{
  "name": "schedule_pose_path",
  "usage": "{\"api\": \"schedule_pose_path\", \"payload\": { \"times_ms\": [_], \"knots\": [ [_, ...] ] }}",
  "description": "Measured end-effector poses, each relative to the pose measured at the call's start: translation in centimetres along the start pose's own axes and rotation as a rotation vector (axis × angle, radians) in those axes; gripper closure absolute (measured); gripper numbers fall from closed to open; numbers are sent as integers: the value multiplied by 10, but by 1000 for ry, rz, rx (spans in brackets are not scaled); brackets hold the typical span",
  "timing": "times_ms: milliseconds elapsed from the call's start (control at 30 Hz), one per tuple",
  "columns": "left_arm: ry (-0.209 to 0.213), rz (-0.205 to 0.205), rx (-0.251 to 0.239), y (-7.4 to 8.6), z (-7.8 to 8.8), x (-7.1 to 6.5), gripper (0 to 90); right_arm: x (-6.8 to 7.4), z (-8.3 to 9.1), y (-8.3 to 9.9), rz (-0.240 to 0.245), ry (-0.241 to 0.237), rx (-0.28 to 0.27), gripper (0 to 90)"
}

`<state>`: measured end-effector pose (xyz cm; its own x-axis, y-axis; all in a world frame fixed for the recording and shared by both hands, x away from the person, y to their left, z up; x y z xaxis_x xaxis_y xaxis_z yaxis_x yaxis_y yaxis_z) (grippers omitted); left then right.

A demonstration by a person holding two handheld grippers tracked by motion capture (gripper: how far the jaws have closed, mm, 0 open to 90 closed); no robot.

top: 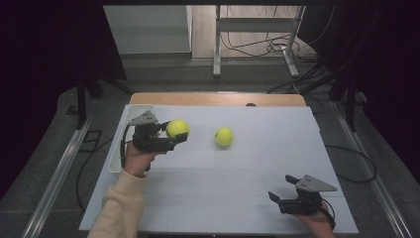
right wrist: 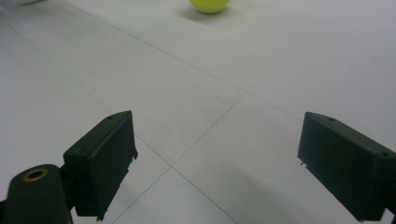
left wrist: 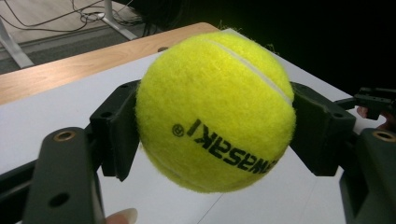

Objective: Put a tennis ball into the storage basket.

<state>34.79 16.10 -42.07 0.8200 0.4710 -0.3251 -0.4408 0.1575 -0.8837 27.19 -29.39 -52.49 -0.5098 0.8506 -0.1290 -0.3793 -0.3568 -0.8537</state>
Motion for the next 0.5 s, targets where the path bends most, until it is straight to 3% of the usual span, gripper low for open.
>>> {"api": "schedule_pose_path", "payload": {
  "times_ms": [500],
  "knots": [
    [-27, 14, -24, 0, 13, 6, 265, 0, 0, 0, -2, 2, 0, 116]
  ]
}}
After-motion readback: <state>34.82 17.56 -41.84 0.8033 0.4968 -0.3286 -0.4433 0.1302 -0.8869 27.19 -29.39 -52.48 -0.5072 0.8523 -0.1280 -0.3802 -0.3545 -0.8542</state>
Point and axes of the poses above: each handheld gripper's, and its own axes: z roughly backward along the jaws, y roughly out of its underside, x roughly to its left, the point moved 2 cm from there along -z, roughly forward along the jaws, and after that the axes turned 15 degrees about y, right-handed, at the moved point
